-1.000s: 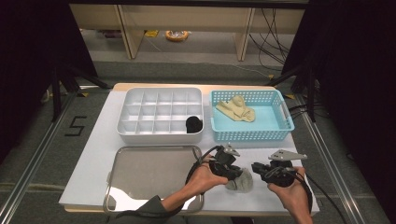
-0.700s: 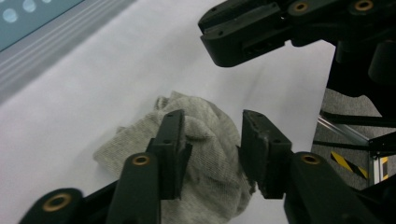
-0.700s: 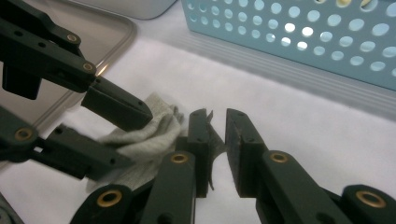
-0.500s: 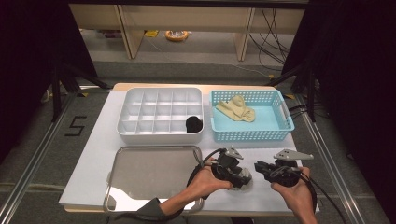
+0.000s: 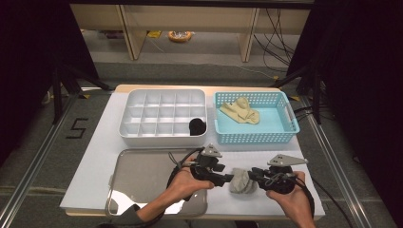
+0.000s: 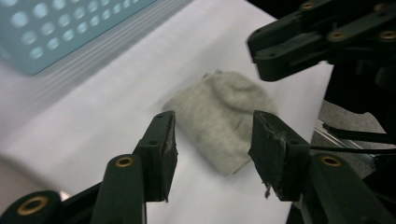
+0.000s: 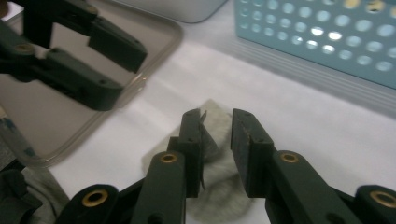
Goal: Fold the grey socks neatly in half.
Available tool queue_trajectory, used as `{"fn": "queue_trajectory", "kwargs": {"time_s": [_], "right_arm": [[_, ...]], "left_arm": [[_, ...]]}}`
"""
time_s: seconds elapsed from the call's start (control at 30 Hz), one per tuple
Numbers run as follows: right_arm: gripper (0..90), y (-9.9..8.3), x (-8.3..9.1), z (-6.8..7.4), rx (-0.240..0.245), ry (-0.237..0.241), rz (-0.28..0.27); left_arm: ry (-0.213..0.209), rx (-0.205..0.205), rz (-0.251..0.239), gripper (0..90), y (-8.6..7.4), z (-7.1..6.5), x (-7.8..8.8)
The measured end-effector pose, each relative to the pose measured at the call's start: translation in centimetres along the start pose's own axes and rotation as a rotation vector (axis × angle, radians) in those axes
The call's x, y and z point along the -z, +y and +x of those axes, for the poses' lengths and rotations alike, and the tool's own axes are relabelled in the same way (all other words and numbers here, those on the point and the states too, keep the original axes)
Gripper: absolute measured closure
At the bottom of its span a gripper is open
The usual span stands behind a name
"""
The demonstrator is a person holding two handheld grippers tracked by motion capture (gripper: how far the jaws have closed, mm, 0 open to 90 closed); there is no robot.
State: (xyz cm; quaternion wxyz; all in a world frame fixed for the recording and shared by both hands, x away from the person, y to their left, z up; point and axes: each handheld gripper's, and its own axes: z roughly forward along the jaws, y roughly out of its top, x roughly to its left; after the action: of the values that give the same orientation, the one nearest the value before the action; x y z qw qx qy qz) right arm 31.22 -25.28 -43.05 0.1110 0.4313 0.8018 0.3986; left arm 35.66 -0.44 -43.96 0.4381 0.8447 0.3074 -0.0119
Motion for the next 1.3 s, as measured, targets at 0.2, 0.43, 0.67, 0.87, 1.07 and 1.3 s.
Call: {"fn": "queue_trajectory", "kwargs": {"time_s": [0.2, 0.43, 0.67, 0.87, 1.07, 1.3], "right_arm": [[81.9, 0.0, -1.0, 1.0, 0.086, 0.010, 0.059], [84.2, -1.6, -1.9, -0.5, 0.047, -0.048, 0.155], [84.6, -2.0, -2.4, -0.7, 0.042, -0.046, 0.167], [84.6, -2.2, -2.5, -1.2, 0.069, -0.042, 0.160], [84.8, -2.2, -2.5, -1.0, 0.031, -0.043, 0.172], [84.4, -2.3, -2.5, -1.0, 0.032, -0.046, 0.169]], "left_arm": [[0.017, 0.008, 0.009, 52.3, -0.4, 0.5, -0.1], [0.014, -0.024, 0.004, 54.6, -0.4, -0.3, -1.1], [0.003, -0.086, 0.005, 70.3, 1.0, -1.4, -3.6], [0.024, -0.078, 0.069, 79.9, 0.7, -0.5, -6.7], [0.033, -0.104, 0.105, 81.4, 0.2, 0.0, -7.0], [-0.001, -0.117, 0.034, 76.7, -0.4, -2.3, -5.3]]}}
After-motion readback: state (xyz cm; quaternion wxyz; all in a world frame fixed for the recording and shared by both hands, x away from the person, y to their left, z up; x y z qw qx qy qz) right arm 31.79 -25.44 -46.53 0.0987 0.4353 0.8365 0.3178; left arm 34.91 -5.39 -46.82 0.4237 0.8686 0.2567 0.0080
